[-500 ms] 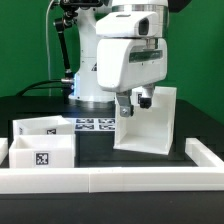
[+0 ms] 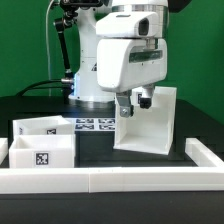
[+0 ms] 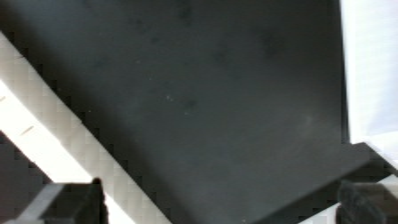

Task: Assemble drawer

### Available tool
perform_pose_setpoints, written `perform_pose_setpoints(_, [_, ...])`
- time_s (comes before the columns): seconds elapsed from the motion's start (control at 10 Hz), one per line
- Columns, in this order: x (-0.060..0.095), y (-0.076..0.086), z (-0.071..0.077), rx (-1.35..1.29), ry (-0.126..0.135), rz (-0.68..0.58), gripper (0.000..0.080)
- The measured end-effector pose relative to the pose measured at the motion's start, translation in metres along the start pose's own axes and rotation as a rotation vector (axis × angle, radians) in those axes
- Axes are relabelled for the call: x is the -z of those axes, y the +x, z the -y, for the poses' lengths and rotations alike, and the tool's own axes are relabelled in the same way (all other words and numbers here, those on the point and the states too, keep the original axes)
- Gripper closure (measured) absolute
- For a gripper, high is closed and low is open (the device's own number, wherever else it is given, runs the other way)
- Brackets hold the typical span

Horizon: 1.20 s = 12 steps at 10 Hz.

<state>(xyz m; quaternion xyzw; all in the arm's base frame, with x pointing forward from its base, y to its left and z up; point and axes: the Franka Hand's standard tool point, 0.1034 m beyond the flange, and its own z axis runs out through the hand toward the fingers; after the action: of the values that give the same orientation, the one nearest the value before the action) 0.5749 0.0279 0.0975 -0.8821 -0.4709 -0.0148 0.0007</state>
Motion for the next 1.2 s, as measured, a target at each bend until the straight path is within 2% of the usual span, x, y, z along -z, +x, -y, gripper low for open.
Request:
perform_pose_setpoints(0.3, [0.0, 0.0, 0.0, -0.091, 0.0, 0.0, 0.015])
perform_pose_setpoints(0.5, [0.0, 0.006, 0.006, -0.364, 0.008, 0.006, 0.015])
perform_pose_setpoints(1.0, [0.0, 0.011, 0.01, -0.707, 0.03, -0.001, 0.015])
perform_pose_setpoints(1.2, [0.002, 0.016, 0.016, -0.906, 0.037, -0.001, 0.015])
